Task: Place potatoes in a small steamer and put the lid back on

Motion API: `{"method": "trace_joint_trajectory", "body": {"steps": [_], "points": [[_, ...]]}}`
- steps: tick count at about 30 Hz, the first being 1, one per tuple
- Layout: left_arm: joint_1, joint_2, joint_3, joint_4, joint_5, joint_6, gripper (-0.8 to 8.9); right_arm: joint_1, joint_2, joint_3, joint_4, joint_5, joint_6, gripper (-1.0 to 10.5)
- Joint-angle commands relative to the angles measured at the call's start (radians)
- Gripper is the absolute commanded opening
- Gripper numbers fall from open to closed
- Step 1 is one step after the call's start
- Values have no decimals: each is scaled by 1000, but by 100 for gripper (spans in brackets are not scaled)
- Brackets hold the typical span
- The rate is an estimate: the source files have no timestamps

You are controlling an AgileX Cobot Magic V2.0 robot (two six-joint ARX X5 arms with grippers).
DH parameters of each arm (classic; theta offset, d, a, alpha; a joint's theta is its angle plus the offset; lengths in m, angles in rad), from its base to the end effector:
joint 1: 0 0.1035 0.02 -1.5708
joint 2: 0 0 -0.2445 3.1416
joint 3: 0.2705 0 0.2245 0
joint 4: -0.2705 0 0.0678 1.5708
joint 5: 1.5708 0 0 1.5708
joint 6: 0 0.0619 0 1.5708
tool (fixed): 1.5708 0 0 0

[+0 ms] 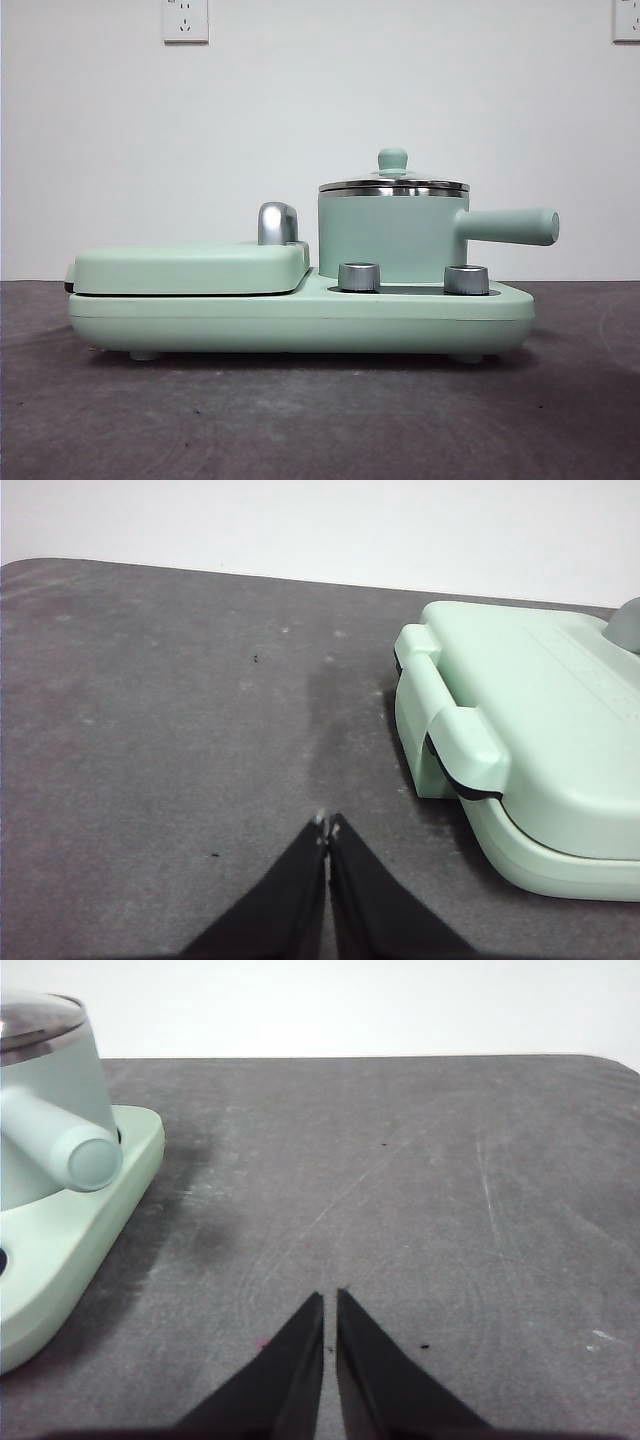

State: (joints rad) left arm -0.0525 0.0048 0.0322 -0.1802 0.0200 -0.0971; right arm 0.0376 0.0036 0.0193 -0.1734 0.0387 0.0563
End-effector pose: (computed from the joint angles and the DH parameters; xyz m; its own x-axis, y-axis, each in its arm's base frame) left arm 0.1181 -0.0074 0.1508 0.9857 -0.0718 -0.1522 0.0571 0.9935 -0.0988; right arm 0.1189 0.0021 0.1474 0.9876 -0.0016 -0.1569 0.0095 0.9987 0.0495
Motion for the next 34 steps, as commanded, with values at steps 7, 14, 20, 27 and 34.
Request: {"method": "trace_joint_trajectory", "body": {"steps": [7, 14, 20, 27, 34], "points": [[0, -2, -19, 0, -3, 6, 6, 0, 0, -8, -3, -21, -69, 19], [0, -2, -19, 0, -3, 6, 6, 0, 0, -8, 19, -12, -68, 19], [0, -2, -19, 0, -3, 6, 6, 0, 0, -8, 19, -12, -68, 19], [0, -2, -19, 0, -3, 6, 6, 0, 0, -8, 19, -12, -68, 19], [0, -2, -19, 0, -3, 6, 6, 0, 0, -8, 19, -12, -69, 19]]}}
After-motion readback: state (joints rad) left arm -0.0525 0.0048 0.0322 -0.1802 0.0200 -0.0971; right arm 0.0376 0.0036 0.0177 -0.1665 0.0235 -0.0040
